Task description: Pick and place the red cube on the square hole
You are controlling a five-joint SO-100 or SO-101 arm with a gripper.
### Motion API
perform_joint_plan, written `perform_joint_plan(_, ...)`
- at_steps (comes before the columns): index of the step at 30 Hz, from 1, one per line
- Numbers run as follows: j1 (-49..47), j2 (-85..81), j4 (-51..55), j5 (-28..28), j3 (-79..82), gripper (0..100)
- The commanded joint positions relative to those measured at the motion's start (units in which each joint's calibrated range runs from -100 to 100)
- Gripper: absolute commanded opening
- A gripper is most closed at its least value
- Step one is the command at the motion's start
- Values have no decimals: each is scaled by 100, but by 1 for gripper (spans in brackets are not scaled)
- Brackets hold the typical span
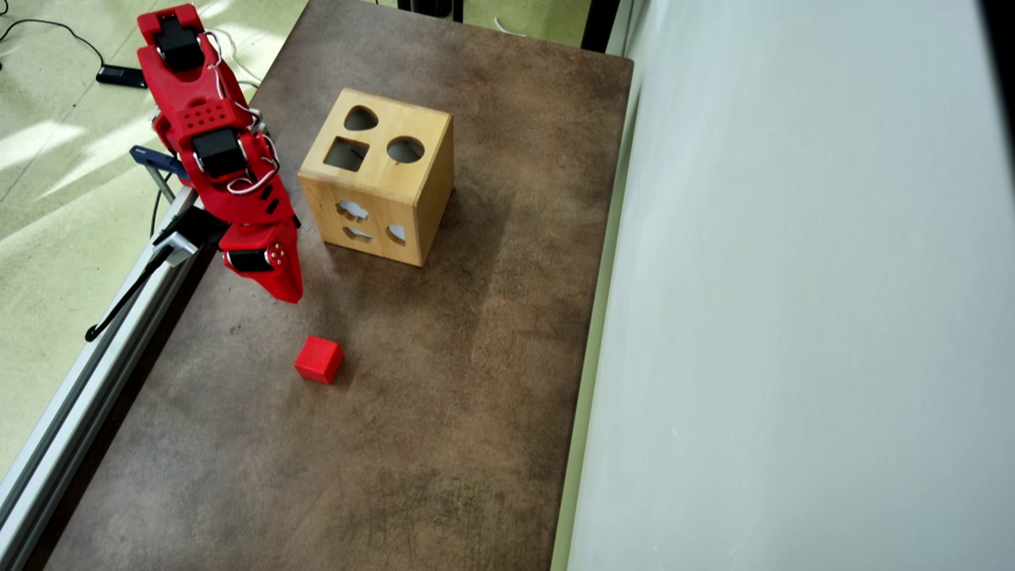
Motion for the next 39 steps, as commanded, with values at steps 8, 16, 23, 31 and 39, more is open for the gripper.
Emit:
perform_joint_plan(8, -10, 998, -35, -29, -261, 3)
perform_joint_plan(16, 42, 1439, -75, -278, -440, 5)
perform_joint_plan(23, -17, 1482, 13, -767, -815, 15)
perform_joint_plan(31, 20, 1728, 22, -786, -887, 31)
perform_joint_plan(39, 42, 1898, -75, -786, -1021, 40)
